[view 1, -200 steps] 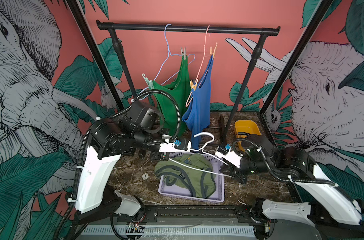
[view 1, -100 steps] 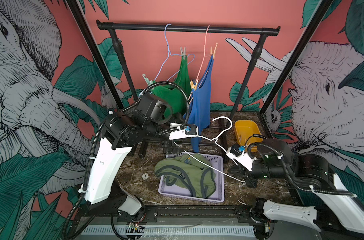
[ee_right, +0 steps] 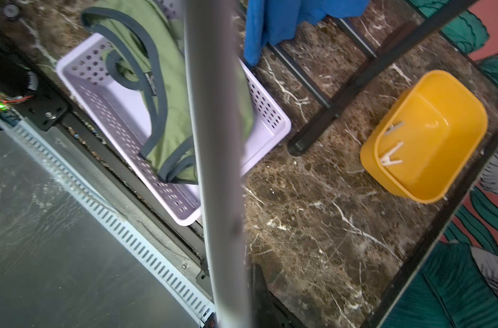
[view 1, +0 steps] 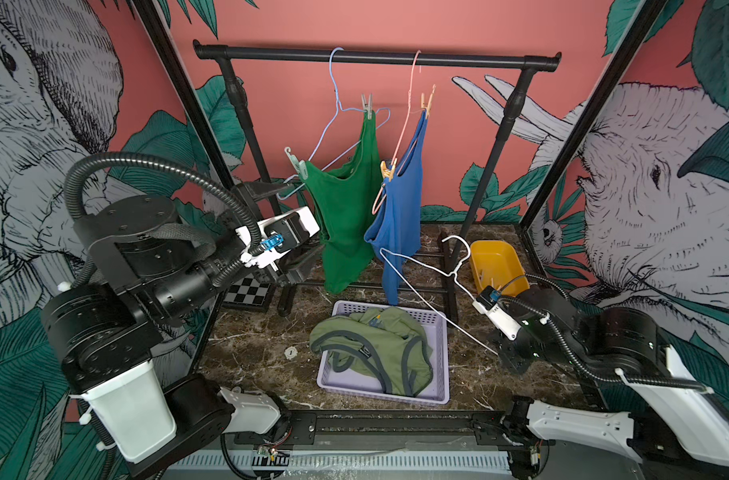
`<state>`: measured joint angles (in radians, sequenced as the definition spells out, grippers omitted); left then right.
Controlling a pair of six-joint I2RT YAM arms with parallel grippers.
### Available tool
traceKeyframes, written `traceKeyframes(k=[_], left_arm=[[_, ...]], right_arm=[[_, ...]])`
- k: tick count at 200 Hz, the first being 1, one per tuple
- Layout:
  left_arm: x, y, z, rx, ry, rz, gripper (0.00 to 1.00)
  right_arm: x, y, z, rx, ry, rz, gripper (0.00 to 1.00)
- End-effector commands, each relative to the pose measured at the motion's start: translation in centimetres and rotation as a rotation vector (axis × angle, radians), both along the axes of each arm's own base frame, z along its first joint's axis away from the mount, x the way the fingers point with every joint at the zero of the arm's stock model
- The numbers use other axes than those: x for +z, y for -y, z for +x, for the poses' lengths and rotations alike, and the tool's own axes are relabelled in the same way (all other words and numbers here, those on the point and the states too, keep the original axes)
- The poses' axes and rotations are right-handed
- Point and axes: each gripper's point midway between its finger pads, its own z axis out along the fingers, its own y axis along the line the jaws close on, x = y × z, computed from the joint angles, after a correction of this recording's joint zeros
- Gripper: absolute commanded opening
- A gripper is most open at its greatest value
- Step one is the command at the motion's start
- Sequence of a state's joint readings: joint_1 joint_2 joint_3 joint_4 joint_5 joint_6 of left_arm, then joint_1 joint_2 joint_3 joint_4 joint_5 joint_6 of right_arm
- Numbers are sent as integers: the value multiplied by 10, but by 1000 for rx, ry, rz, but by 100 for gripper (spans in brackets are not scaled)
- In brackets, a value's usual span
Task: Remove the clothespins securing tank tops to the hanger
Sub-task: Place the hanger on the clothesline.
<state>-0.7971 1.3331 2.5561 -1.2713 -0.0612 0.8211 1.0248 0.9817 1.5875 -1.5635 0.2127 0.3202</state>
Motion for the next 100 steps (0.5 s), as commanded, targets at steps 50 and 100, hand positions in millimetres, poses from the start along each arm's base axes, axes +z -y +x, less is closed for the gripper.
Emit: traceKeyframes(k=[50,100], left_arm=[[-40,34,51,96,-135,20,99],[-88,48,48,34,-247,109,99]], right_arm=[[63,24,40,-302,217,82,0],[99,3,94,-356,224,114,0]])
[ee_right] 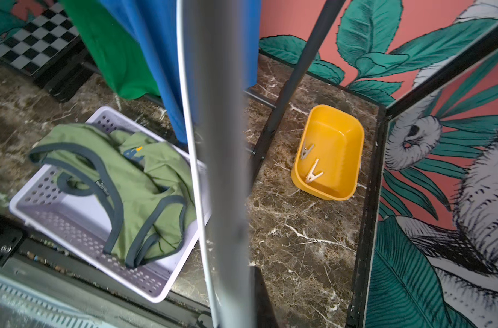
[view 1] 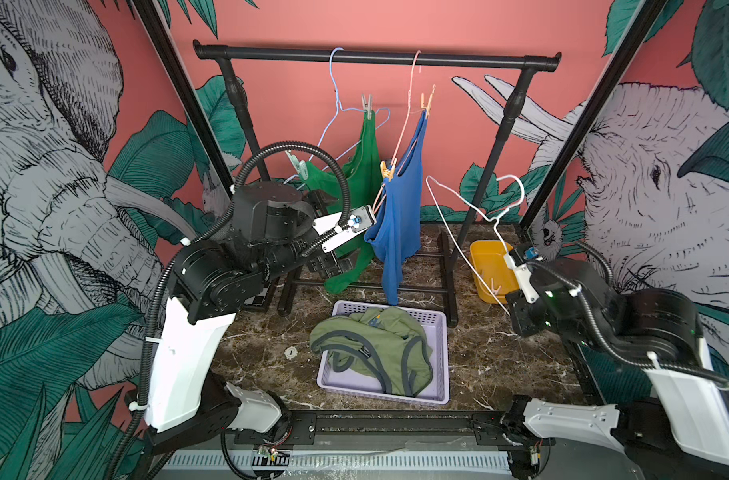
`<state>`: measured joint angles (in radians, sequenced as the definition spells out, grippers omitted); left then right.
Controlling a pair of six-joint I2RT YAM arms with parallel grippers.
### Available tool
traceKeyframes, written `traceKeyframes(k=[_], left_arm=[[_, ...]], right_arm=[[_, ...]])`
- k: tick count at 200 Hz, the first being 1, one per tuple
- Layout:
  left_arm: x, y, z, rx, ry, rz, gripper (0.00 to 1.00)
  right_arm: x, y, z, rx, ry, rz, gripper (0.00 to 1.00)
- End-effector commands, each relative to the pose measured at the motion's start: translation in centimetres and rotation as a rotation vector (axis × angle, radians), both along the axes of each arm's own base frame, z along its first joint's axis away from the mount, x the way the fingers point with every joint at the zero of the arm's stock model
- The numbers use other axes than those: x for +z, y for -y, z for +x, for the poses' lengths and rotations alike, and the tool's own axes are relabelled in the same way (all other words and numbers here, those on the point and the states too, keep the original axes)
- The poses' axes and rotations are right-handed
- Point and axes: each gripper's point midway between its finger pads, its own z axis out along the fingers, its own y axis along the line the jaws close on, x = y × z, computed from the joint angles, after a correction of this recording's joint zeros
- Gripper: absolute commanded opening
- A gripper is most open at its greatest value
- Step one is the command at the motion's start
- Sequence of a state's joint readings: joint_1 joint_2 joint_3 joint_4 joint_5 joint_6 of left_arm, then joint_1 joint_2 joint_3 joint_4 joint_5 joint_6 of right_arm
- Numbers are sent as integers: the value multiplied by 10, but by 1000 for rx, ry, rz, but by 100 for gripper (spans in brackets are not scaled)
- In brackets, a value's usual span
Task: Remove the clothespins securing tank tops to the hanger
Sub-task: Place the hanger on the clothesline.
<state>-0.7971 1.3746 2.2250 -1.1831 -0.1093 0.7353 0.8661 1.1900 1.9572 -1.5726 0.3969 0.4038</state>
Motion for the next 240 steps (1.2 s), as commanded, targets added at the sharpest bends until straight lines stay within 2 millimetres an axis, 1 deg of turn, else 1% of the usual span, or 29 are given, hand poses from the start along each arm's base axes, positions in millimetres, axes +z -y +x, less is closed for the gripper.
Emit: traceKeyframes(k=[1,6,36,44,71,77,80,99,139,152,180,198,214,240], left_arm=[[3,-4,-14,-30,-6,-43,99],[1,-4,-15,-33,-11,-43,99],[-11,-5,-20,-44,-40,-34,99],[-14,-4,-21,-52,-49,-31,99],[-21,-2,-24,-68,-70,-21,99],[-22,-1,-24,-71,-73,-22,99],[-22,0,-24,-73,-77,-22,99],[-29,6,-26,-102,-108,-18,99],[-40,15,-22,-118,-146,10,99],[-43,17,-20,-119,-153,20,99],[-50,22,-17,-125,-175,42,99],[-54,25,-16,-133,-192,54,99],[-56,27,-15,-138,-203,60,99],[-60,31,-13,-150,-218,82,99]], right_arm=[[22,-6,31,-30,37,29,0],[29,-6,37,-37,54,30,0],[68,-21,69,-28,155,67,0],[81,-22,75,-38,197,78,0],[111,-28,100,-60,307,111,0],[119,-27,102,-64,331,132,0],[116,-31,110,-66,323,125,0],[117,-34,131,-82,333,150,0],[117,-32,163,-104,353,165,0],[123,-30,171,-115,390,160,0],[142,-24,180,-134,485,124,0],[152,-15,187,-169,533,93,0],[147,-9,199,-198,525,78,0],[134,-9,220,-201,488,107,0]])
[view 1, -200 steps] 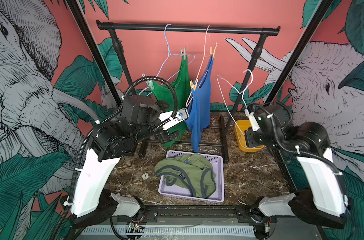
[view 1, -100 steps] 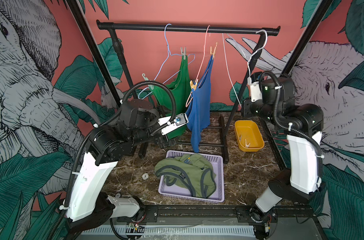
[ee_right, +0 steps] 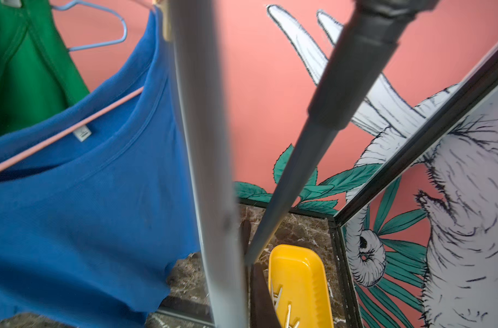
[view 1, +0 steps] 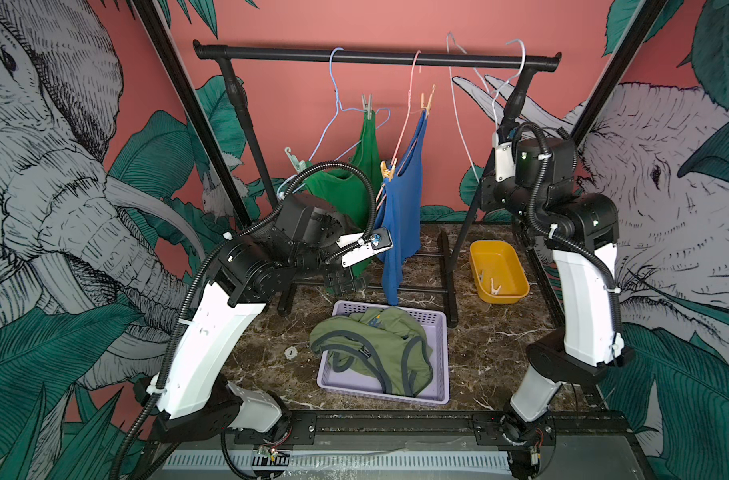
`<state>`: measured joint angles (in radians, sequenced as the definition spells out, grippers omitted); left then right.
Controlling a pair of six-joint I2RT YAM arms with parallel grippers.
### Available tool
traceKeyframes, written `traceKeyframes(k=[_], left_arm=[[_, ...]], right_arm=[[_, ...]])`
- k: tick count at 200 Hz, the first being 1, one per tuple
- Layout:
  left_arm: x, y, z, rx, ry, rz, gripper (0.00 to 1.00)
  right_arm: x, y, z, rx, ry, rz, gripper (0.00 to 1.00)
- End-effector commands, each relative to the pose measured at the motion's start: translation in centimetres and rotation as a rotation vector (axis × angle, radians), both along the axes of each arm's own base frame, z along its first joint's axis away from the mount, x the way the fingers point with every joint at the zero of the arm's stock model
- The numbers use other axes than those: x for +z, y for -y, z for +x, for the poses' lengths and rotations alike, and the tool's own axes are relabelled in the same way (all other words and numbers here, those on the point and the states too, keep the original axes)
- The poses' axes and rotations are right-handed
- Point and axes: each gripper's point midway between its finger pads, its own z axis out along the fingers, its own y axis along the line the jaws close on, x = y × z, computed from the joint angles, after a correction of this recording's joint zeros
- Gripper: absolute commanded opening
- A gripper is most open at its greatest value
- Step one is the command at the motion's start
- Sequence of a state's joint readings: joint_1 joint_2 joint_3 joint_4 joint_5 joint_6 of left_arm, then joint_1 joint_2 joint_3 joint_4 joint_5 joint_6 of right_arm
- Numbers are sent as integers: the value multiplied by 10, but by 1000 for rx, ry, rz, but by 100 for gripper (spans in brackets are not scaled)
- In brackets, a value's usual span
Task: Remove the clothespins securing tank tops to the hanger
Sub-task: Place the hanger on the clothesline.
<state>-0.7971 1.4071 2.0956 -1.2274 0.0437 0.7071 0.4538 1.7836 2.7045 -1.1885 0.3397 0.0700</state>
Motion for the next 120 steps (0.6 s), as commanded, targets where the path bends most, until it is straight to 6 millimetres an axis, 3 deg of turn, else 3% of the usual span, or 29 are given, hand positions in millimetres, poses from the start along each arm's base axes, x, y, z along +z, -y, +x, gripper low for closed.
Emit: traceKeyframes(k=[1,78,120], left_arm=[[4,0,-7,-31,-4,4,99],[-6,8,-7,-67,-54,47,99],[-12,13,-2,-74,-69,67,99]], right_arm=[[6,3,22,-19,43,33,0],[11,8,52,1,85,127,0],[-8,13,66,5,22,160,0]])
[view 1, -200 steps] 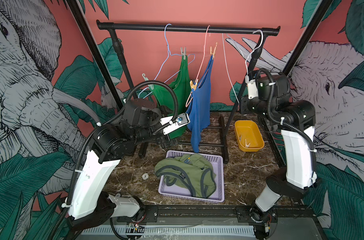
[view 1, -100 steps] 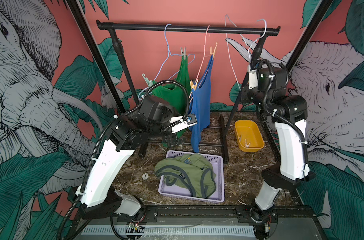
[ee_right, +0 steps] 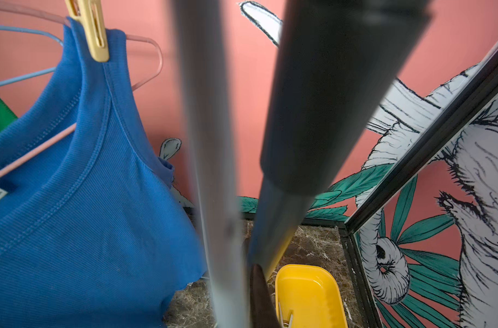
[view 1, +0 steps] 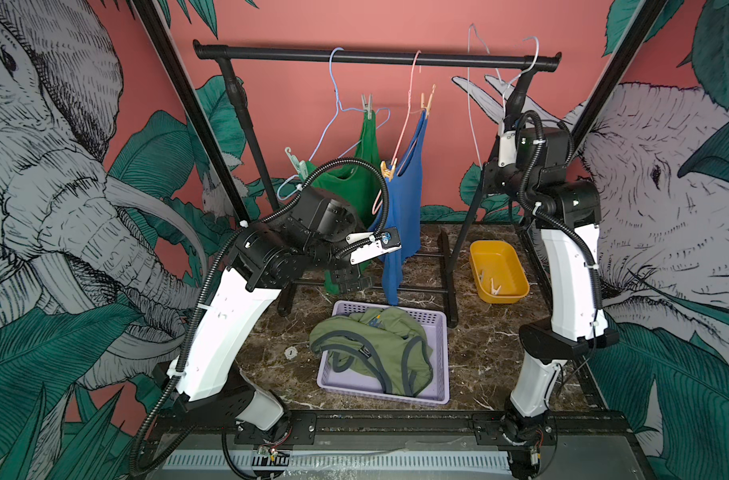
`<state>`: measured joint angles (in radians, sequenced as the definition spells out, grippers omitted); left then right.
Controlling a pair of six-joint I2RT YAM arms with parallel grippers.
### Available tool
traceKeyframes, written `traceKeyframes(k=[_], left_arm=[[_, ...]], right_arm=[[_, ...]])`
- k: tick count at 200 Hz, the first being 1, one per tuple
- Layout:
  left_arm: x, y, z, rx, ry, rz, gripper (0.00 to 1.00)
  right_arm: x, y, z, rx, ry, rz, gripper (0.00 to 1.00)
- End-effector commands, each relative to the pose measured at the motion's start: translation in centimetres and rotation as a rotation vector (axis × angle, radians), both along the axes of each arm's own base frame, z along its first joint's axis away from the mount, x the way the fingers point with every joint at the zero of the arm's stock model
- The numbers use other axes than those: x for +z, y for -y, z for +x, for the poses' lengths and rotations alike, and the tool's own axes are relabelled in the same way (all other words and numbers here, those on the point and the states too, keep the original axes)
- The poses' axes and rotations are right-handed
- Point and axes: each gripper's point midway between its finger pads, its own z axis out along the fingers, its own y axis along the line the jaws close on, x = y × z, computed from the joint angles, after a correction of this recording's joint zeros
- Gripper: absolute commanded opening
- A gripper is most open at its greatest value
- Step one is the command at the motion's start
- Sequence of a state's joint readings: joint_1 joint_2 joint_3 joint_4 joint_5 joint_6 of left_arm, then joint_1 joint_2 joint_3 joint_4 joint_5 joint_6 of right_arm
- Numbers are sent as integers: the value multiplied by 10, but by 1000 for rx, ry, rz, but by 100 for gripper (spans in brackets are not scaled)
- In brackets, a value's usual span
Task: Remove the clothespins securing tank tops to the hanger
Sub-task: Place the hanger on the clothesline.
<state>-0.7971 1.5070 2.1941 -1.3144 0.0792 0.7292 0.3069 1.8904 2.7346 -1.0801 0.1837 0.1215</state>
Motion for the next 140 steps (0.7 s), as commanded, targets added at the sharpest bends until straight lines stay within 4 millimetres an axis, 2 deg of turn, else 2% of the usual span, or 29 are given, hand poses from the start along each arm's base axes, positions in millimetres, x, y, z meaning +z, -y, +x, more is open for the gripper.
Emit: traceKeyframes(k=[1,74,140], left_arm=[[2,0,-7,-32,-6,7,99],[-7,-3,-13,-46,-29,20,99],[-4,-4,-19,-61,-29,-1,99]], right_arm=[[3,-3,9,21,16,50,0],[-25,-12,6,75,-88,35,0],[-47,-23,1,131,-178,50,0]])
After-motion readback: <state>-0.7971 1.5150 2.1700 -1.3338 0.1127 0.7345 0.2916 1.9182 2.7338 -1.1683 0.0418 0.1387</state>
